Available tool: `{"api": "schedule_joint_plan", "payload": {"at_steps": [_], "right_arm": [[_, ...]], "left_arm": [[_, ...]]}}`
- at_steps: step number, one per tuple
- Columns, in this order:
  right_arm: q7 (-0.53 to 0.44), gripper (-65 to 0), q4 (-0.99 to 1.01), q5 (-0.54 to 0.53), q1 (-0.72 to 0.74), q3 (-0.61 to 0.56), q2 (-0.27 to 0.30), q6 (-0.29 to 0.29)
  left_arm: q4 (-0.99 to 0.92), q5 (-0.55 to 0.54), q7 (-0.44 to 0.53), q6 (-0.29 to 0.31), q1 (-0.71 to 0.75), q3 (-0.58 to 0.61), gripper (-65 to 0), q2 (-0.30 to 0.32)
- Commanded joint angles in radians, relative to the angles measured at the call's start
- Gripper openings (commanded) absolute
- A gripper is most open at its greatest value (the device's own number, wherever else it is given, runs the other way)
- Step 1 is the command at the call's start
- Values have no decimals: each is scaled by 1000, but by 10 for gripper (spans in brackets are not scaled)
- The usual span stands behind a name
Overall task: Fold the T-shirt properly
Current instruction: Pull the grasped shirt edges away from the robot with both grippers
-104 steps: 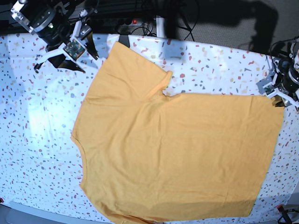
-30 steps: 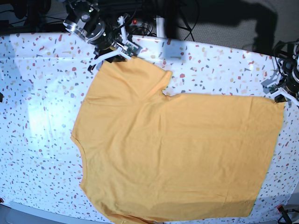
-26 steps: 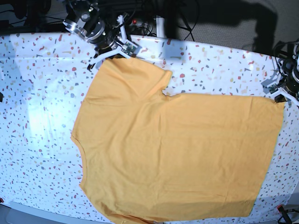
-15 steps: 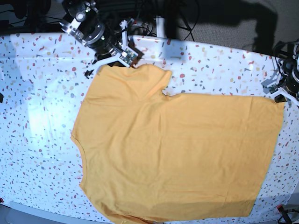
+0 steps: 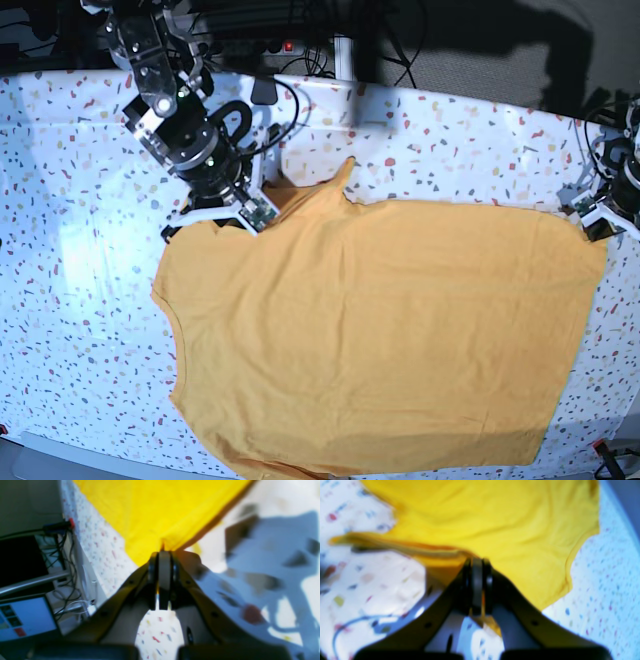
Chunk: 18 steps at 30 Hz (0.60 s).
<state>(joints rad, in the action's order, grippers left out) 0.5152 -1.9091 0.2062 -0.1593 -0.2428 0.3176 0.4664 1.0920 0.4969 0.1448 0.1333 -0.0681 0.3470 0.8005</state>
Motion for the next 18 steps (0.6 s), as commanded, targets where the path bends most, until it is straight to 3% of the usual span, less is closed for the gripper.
{"api": "schedule_joint_plan", "payload": {"at_steps": [1,7,11,14,18], "right_arm": [[-21,-650,7,-2,35,2,-5,-11],[-27,-650,150,-6,177,2,-30,-11],[-29,-650,263,-6,278,2,-30,-12],[-30,-650,349,-10,357,2,-30,-11],[-28,-650,454,-60,462,2,-31,-11]], "left_arm": [[9,-8,3,-22,-29,-10,-650,26],[9,-14,2,-21,-101,-10,-650,24],[9,-178,-62,-19,-159,-10,-650,1],[9,-241,-78,-17,-205,-10,-650,-37],[8,-245,-124,-14,-263,-10,-650,-114]]}}
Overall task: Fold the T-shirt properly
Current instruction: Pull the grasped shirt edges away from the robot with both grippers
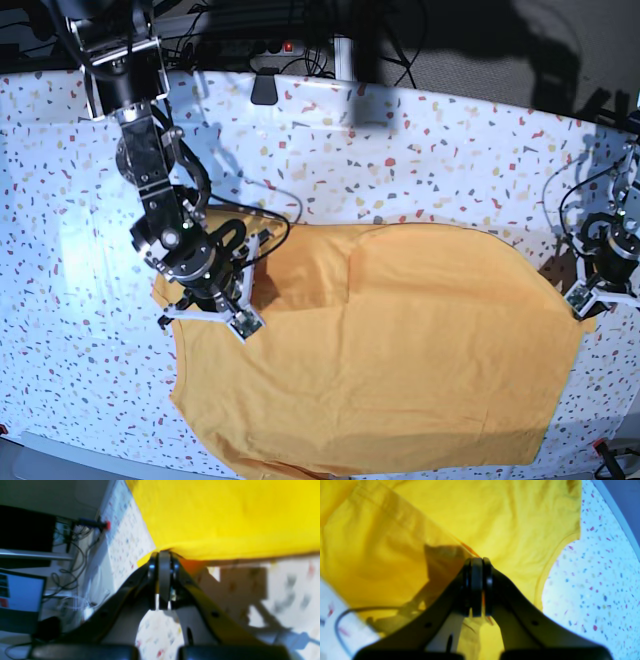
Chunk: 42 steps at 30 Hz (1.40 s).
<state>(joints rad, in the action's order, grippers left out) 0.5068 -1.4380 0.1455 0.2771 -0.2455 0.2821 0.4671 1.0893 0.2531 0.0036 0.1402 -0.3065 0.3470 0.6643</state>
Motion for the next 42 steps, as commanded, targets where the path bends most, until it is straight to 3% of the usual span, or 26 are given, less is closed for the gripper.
{"api": "schedule_joint_plan", "payload": {"at_steps": [1,6,12,28,42], "right_arm": [[-19,-650,10,-4,50,5,2,-12],[-16,-650,157,-4,177,5,-29,-11],[-12,-650,309,-3,323,4,-55,-11],[-34,-650,640,11,625,3,-72,-11],[-92,-650,642,47,644,3,-72,-11]], "left_arm": [[8,-2,6,-21,-40,-10,-650,2],[-66,-19,-38,-21,-156,-10,-650,-90],[-274,-31,-40,-21,-309,-10,-650,-150],[-699,-26,108,-22,-495,-10,-650,-294],[-705,-26,94,-29,-520,-10,-650,-298]]}}
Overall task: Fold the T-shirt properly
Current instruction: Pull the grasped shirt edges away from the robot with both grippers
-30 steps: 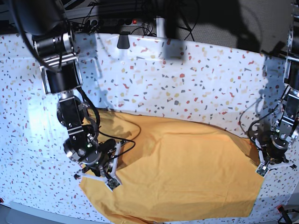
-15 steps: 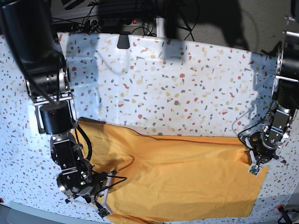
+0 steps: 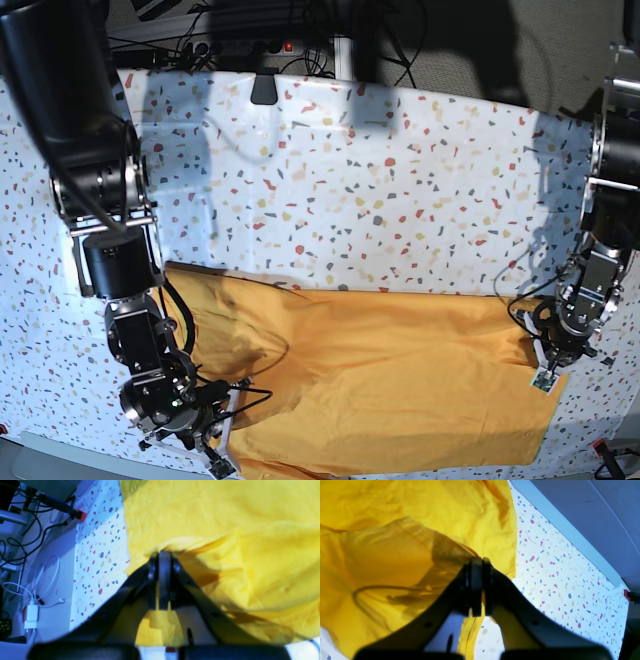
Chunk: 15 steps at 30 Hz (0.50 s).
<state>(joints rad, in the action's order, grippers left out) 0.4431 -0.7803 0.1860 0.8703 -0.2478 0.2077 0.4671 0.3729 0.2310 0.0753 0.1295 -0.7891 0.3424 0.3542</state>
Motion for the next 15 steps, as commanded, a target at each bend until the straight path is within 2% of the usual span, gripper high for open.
{"api": "schedule_joint_plan", "payload": {"at_steps": [1,8,15], "right_arm": [[-28,-650,-16,25,58,5,2,-11],[-31,-650,-16,42,115,5,0,-11],[-39,-650,16,42,98,5,0,-11]], "left_arm": [[12,-4,23,-18,-37,-5,-650,12],[12,-5,23,-18,-37,-5,-650,13],[12,-4,29,-18,-37,-5,-650,12]]}}
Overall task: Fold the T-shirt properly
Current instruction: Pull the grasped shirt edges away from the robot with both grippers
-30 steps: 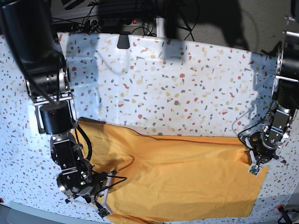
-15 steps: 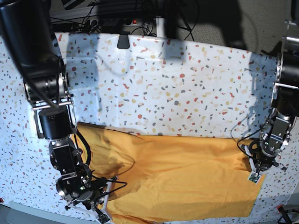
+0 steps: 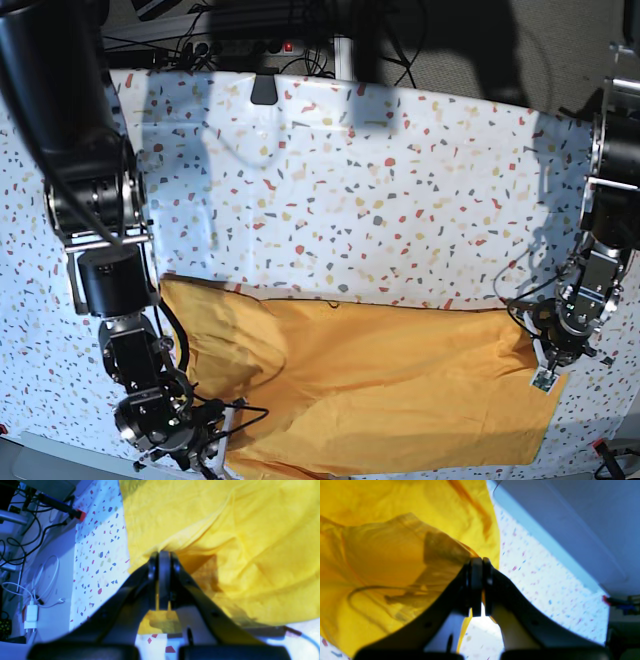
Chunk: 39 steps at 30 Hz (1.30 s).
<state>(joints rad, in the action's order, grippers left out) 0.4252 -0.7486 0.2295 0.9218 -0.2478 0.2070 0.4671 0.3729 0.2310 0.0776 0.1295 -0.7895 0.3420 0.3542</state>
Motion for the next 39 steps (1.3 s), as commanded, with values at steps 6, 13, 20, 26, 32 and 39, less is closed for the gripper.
{"api": "schedule_joint_plan", "payload": {"at_steps": [6,13,20,26,32,39], "right_arm": [[-26,-650,71,-3,44,5,-2,-12],[-32,-650,158,-1,37,5,-39,-42],[-99,-650,165,70,36,5,-61,-120],[-246,-367,167,208,36,5,-45,-132],[-261,-270,167,238,37,5,-43,-315],[-251,-270,167,61,35,5,-44,-320]], "left_arm": [[12,-4,27,-18,-36,-5,-650,12],[12,-4,40,-18,-36,-5,-650,11],[12,-4,43,-18,-36,-5,-650,12],[12,-5,43,-18,-36,-5,-650,12],[12,-4,43,-18,-36,-5,-650,12],[12,1,67,-21,-39,-5,-650,15]]}}
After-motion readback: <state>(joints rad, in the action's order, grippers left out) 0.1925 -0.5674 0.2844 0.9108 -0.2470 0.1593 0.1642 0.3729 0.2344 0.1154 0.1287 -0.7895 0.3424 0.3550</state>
